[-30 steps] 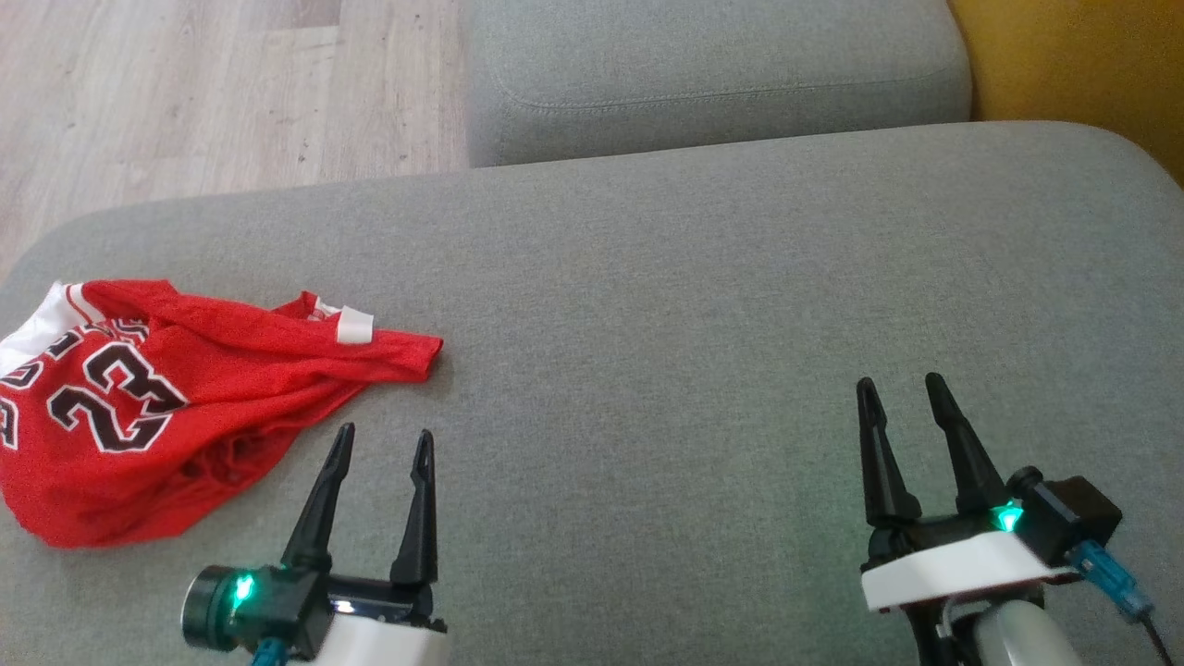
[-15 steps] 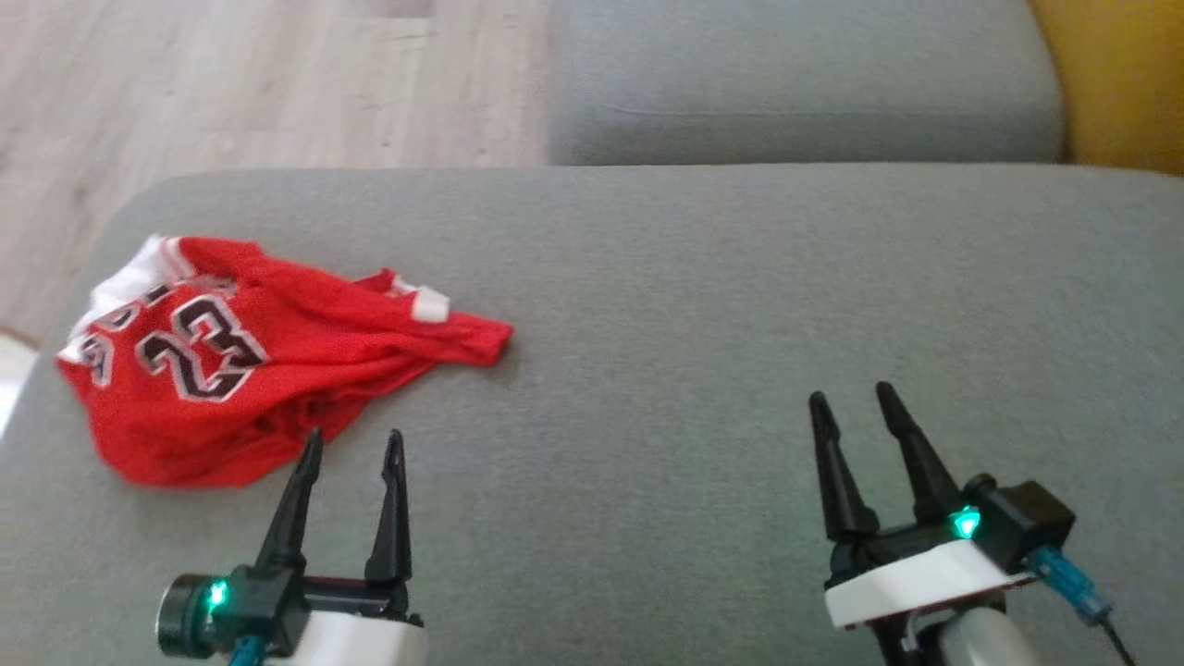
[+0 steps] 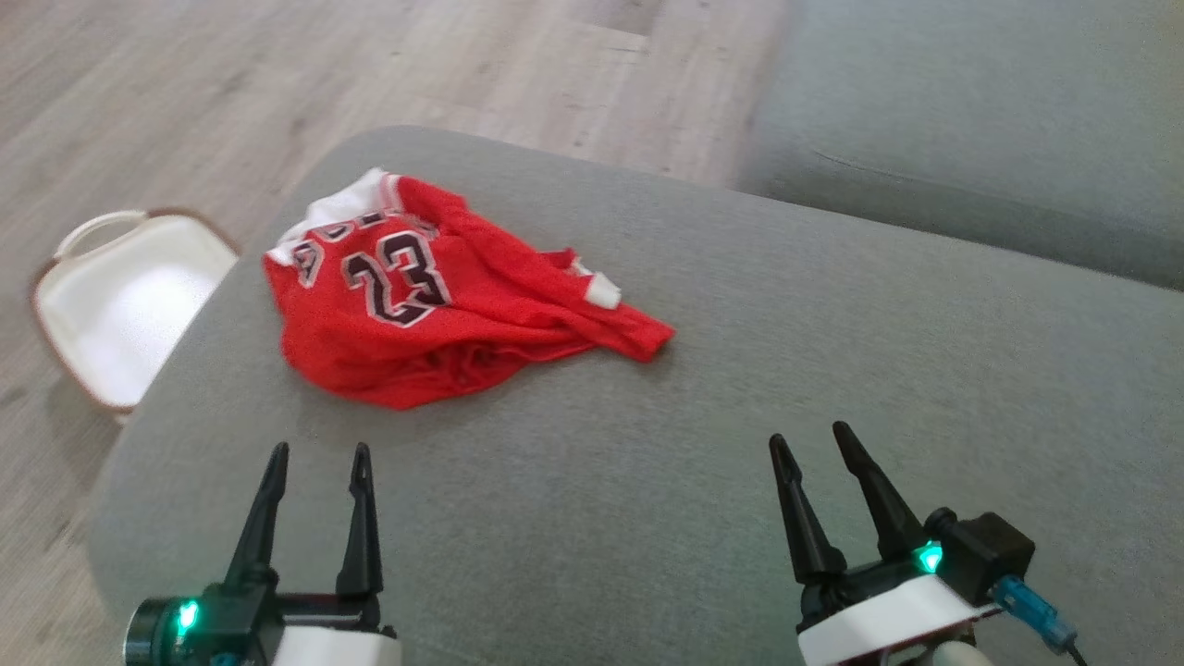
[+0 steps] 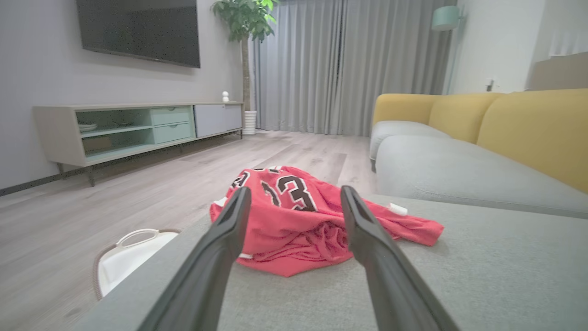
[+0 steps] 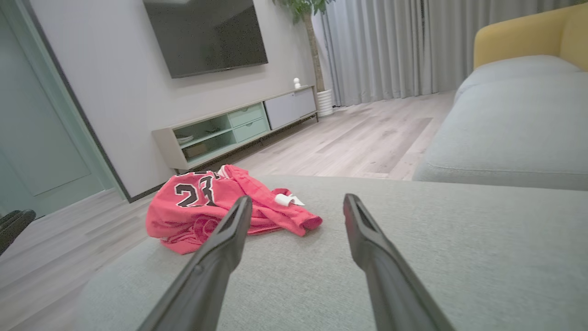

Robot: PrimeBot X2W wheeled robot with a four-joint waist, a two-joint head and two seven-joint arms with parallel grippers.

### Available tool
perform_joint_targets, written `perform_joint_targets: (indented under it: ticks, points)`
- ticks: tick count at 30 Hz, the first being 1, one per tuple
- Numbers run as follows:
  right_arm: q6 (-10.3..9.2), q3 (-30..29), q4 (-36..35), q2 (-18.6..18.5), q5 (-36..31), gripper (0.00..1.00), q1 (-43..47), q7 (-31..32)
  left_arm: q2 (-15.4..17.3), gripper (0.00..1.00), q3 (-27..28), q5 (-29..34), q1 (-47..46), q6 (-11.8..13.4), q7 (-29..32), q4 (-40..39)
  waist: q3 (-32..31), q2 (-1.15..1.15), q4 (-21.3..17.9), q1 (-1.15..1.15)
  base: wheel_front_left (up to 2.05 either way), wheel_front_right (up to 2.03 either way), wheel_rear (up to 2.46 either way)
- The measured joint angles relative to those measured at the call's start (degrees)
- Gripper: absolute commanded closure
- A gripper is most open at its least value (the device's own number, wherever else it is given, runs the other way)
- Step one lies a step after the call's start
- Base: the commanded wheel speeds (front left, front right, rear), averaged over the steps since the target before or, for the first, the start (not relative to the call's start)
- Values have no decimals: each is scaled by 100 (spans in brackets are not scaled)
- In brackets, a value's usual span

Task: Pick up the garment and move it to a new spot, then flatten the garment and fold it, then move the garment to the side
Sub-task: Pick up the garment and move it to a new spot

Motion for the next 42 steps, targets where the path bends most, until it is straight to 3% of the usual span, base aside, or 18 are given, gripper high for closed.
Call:
perform_joint_targets:
  ticks: [7,14,17,21,22,24,29,32,35,42]
  points:
    - [0,116,-3,0,7,0,1,0,3,0,197,59,154,0,0,-86,-11,0,392,0,0,0,0]
    - [0,105,-3,0,-1,0,-4,0,10,0,386,98,124,55,-1,-303,140,0,237,0,0,0,0]
    - [0,25,-30,0,-76,0,-58,0,109,0,445,98,-46,-96,-1,-324,316,0,141,0,0,0,0]
    - [0,-186,-35,-1,-391,0,-225,0,667,0,436,258,-743,-403,-11,-49,645,0,11,0,0,0,0]
    - [0,-186,-35,-1,-391,0,-225,0,667,0,436,258,-743,-403,-11,-49,645,0,11,0,0,0,0]
    - [0,-319,-63,-3,-519,0,-328,0,989,0,416,270,-1261,-488,35,367,830,0,-52,1,0,0,0]
    - [0,-662,-232,-5,-772,0,-599,0,1707,0,57,169,-2663,-611,814,1298,1318,0,-213,2,0,0,0]
    - [0,-791,-286,-9,-888,0,-664,0,2161,0,-658,-40,-3378,-649,1460,1785,1586,0,-311,2,0,0,0]
    - [0,-831,-321,-13,-981,0,-701,0,2477,0,-1338,-633,-3877,-649,1925,2241,1834,0,-419,2,0,0,0]
    - [0,-869,-413,-15,-1135,0,-880,-1,2864,0,-2324,-1544,-4787,-649,2203,3148,2255,0,-693,2,0,0,0]
